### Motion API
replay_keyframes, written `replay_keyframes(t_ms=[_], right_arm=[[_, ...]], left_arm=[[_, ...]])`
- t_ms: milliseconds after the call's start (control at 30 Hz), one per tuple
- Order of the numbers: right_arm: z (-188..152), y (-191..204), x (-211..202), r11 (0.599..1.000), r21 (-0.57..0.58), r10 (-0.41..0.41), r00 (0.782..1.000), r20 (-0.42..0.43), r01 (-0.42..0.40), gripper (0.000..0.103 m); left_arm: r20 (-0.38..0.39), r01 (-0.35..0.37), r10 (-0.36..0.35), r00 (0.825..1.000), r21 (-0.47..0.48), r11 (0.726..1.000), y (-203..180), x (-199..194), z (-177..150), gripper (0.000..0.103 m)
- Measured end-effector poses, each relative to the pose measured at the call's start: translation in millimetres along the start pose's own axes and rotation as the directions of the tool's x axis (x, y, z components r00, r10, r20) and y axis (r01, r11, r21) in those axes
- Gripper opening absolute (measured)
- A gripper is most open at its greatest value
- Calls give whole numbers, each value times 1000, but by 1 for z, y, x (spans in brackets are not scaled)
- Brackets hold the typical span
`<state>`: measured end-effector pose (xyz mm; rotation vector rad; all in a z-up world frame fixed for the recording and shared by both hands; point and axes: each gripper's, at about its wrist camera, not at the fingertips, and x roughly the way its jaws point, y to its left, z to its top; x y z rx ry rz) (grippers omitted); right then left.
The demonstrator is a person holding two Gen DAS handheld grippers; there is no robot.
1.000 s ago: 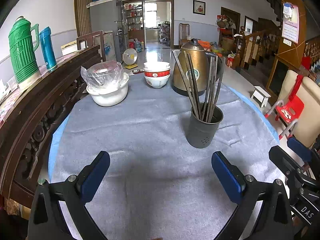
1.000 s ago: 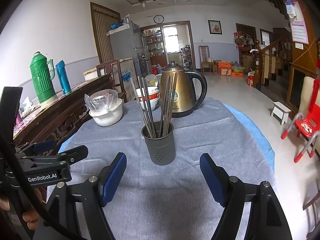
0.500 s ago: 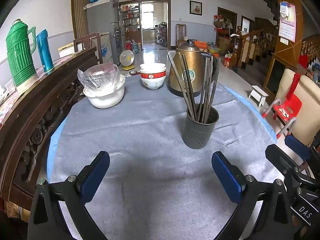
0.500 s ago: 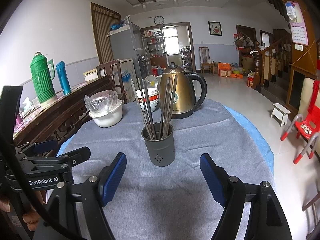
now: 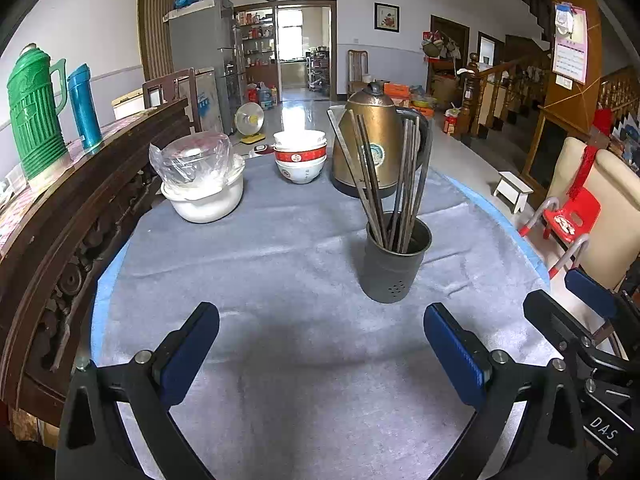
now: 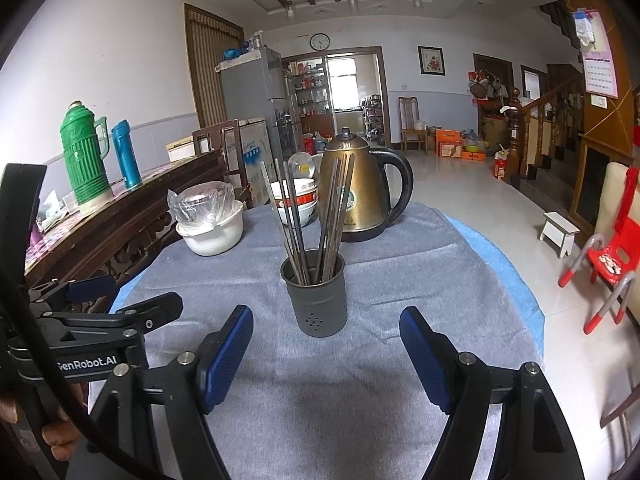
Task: Organize utensils
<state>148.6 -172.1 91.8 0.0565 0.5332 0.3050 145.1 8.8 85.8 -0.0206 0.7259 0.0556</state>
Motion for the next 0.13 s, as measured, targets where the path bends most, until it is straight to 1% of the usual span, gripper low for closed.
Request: replay_keyframes(t_ms=[133], right_arm=[[0, -1, 2, 1000, 1, -2, 1000, -2, 2, 79]], left_arm=[[-2, 0, 0, 1000, -2, 1000, -1, 1, 0, 102]])
